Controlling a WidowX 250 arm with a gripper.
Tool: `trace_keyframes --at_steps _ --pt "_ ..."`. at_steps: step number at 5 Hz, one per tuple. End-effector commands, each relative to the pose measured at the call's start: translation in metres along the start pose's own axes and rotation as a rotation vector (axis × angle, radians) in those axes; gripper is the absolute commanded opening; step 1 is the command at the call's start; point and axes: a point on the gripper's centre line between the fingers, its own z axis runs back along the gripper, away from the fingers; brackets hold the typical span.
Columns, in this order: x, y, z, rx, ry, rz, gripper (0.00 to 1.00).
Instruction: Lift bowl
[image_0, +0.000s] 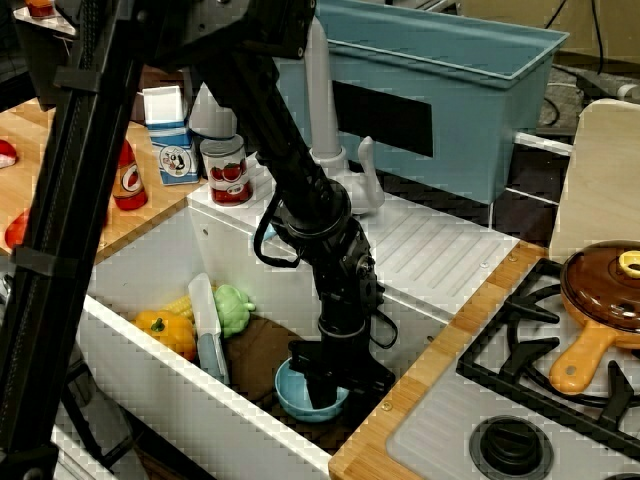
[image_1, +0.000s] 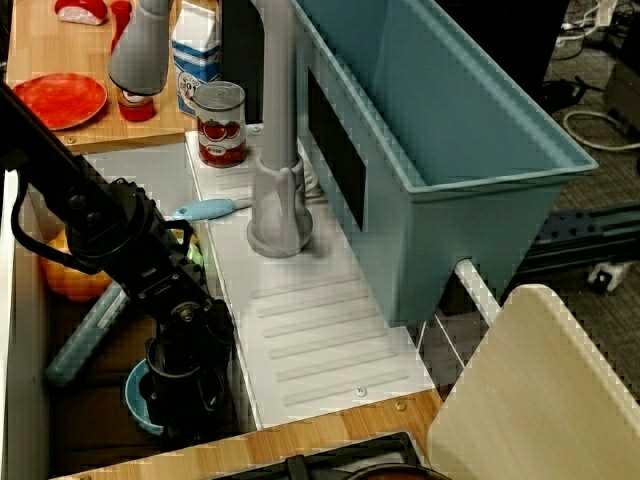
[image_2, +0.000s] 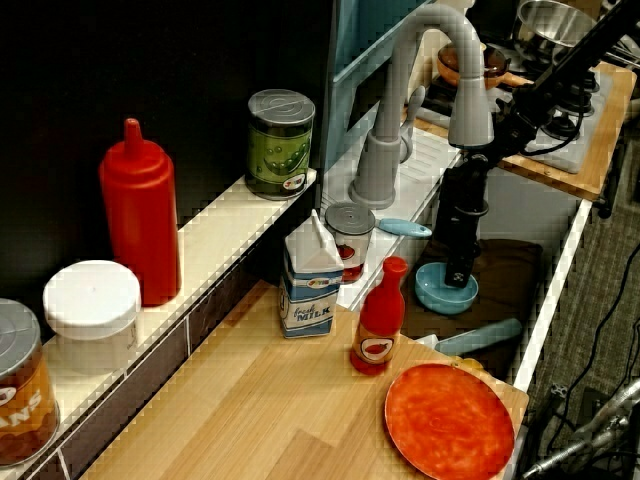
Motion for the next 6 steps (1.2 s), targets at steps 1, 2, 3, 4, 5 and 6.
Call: trace_keyframes --at_steps 1,2,3,4,5,6 --pt "0.0026 0.0042 0.0110 -0.004 -0.025 0.013 0.00" --pt "0.0017 0.0058 0.0123 -0.005 -0.029 0.015 0.00" --pt "0.0017 0.0075 0.0134 -0.002 -0.024 0.014 0.00" --pt "0.0018 0.0089 0.0158 -0.003 -0.027 0.017 0.00" --pt "0.0030 0.0097 0.0161 -0.005 -0.023 0.022 0.00" --pt "0.0035 0.0096 0.0171 -0.001 -0.024 0.027 0.00"
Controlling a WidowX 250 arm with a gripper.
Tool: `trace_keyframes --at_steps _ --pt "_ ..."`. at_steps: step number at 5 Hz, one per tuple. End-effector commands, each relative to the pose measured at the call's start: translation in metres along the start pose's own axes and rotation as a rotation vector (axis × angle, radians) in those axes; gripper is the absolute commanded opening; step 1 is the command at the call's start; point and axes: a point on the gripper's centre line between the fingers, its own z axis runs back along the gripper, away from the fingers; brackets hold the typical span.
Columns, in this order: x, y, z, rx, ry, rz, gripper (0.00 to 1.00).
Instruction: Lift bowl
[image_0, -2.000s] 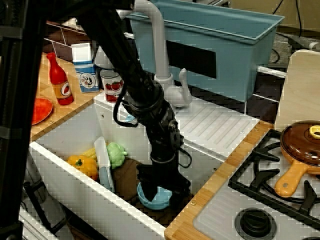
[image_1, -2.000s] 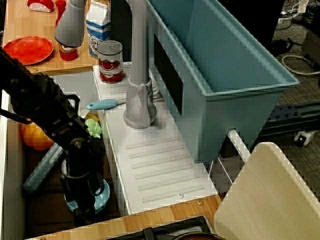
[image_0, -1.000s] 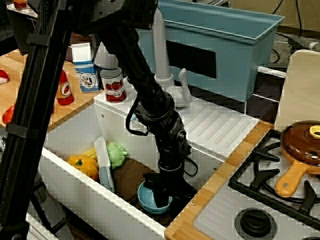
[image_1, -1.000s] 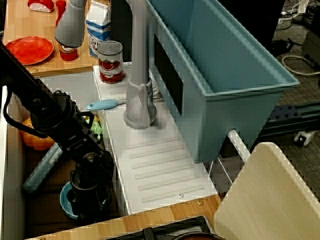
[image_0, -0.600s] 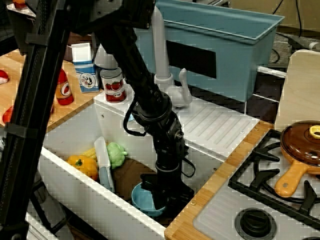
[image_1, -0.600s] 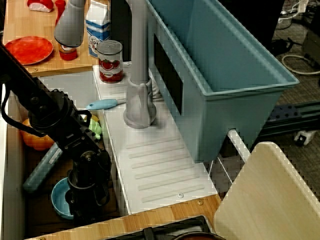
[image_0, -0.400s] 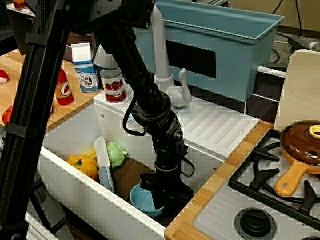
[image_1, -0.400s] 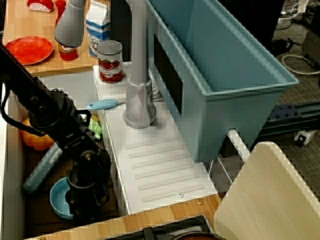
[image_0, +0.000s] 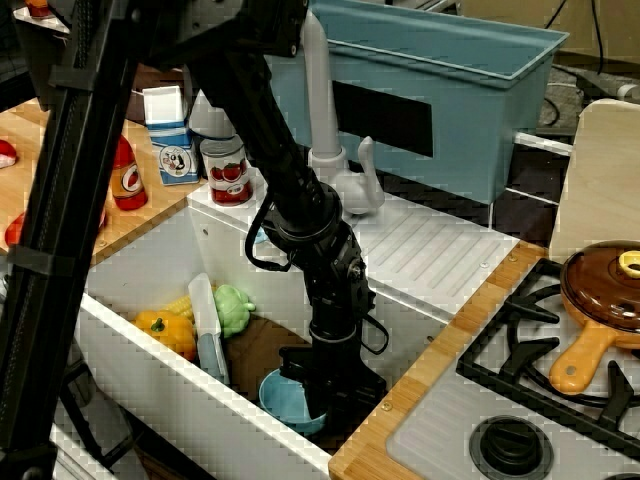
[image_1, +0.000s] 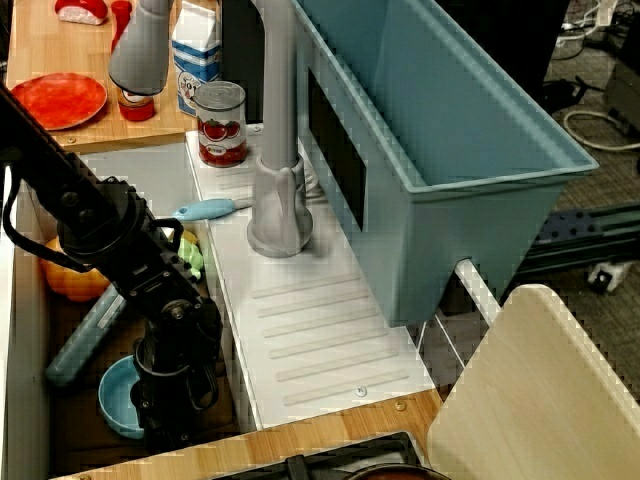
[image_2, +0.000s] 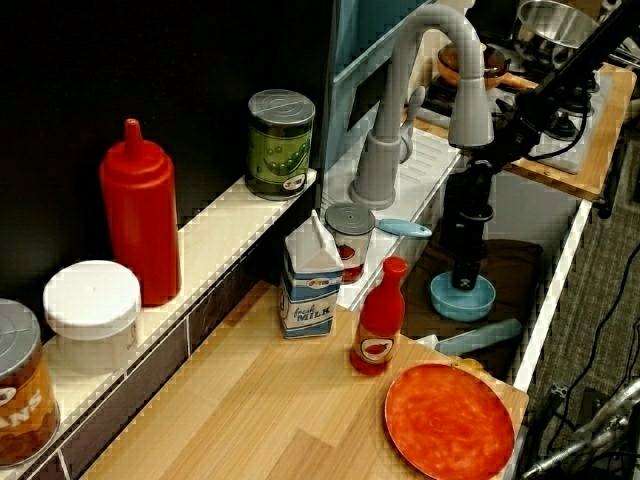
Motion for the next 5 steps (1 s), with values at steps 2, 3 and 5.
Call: trace_keyframes --at_steps 2,3,5 --pt "0.003 0.006 0.033 -0.010 -0.066 0.013 0.00" --pt "-0.003 0.009 0.043 -0.030 -0.066 0.005 0.00" --pt "-0.008 0.013 0.069 -0.078 -0.049 0.008 0.00"
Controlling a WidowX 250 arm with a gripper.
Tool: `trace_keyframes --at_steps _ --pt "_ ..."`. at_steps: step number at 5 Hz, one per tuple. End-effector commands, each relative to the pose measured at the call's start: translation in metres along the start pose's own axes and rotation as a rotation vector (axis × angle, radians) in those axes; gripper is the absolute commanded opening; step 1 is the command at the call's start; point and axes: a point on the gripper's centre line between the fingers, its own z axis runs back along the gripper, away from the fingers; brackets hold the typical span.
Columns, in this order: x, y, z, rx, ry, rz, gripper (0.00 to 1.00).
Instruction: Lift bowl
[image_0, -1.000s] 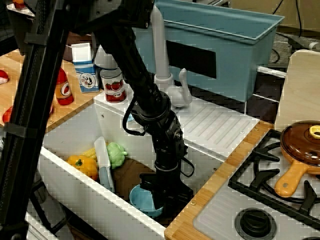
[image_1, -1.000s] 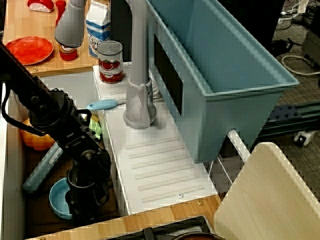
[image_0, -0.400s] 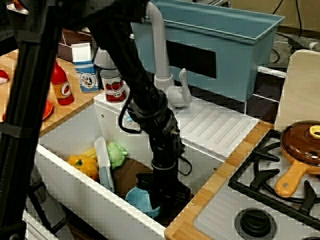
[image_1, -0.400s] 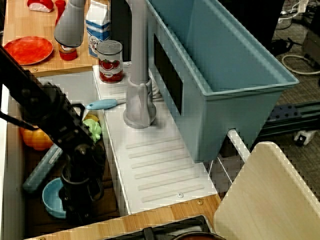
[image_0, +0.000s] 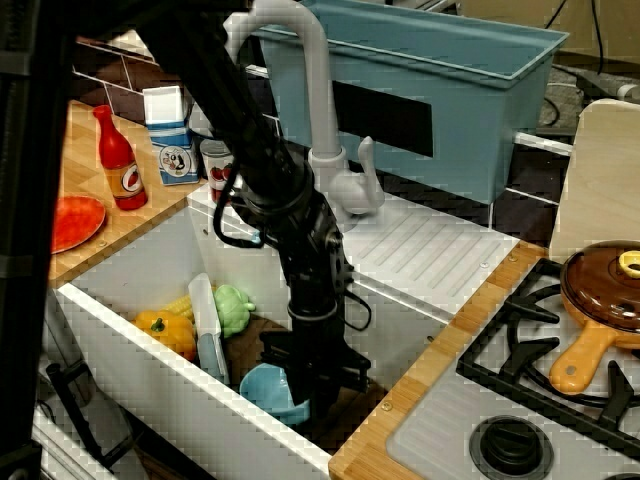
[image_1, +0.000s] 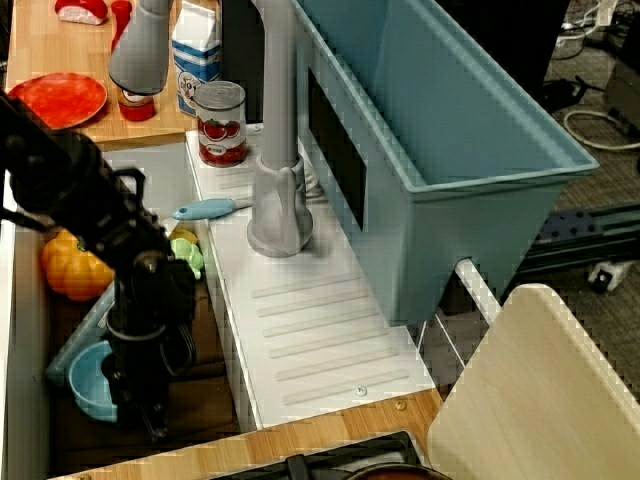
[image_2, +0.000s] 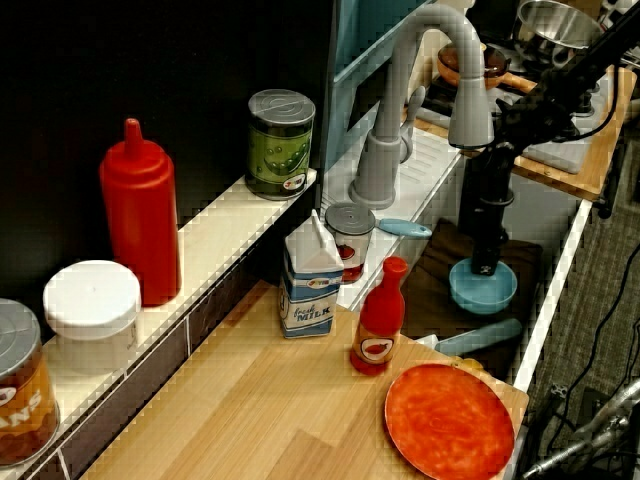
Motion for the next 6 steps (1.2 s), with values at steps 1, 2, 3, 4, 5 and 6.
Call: trace_keyframes --at_steps 1,2,3,4,5,6 --pt "0.009 0.003 0.056 -0.065 -0.036 -0.005 0.00" --pt "0.005 0.003 0.078 -0.107 -0.023 -0.014 0.00" --pt "0.002 0.005 0.098 -0.143 -0.006 -0.019 0.00" --pt "-0.003 0.008 0.119 -0.178 0.001 -0.024 0.00" --pt "-0.011 0.010 0.136 -0.199 -0.001 -0.032 0.00" --pt "-0.017 0.013 0.146 -0.214 0.009 -0.033 0.00"
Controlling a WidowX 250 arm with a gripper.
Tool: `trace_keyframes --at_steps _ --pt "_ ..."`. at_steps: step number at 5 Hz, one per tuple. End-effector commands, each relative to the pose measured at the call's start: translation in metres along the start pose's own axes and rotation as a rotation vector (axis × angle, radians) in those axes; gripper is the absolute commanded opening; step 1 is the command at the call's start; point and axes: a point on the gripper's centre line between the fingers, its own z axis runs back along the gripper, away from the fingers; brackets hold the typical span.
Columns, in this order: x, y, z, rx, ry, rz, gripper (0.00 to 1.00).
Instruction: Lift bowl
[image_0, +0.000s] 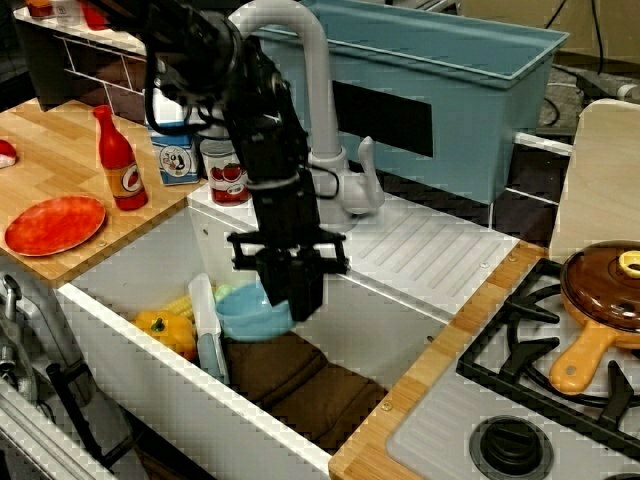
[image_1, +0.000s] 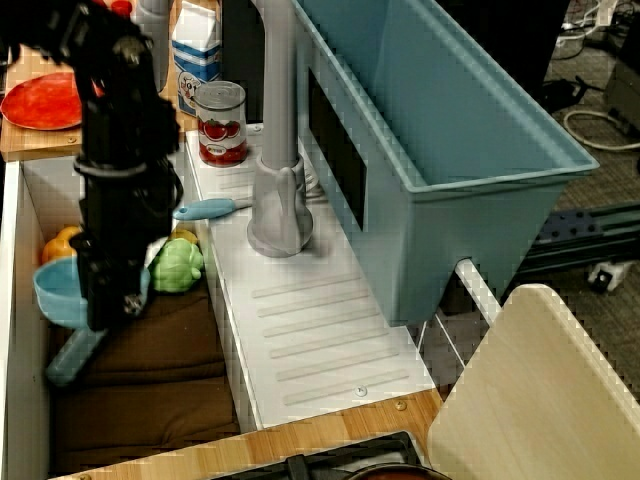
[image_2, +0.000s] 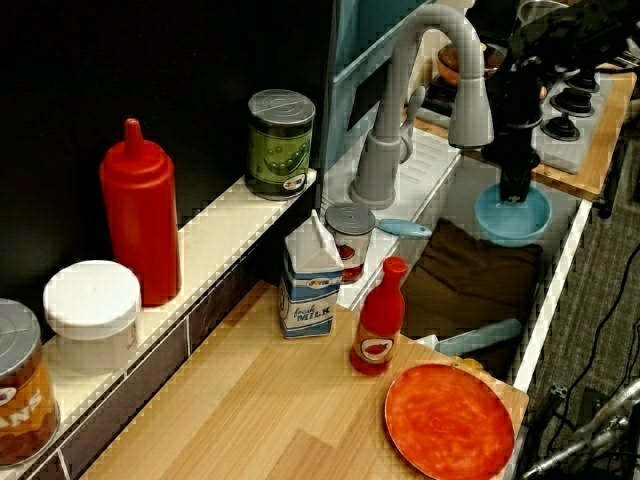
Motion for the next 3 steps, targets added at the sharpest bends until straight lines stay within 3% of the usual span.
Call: trace_keyframes --at_steps 1,3 --pt "-0.012 0.007 0.044 -0.033 -0.054 -0.016 0.00" --pt "-0.035 0.013 0.062 -0.058 -0.058 -0.032 0.00"
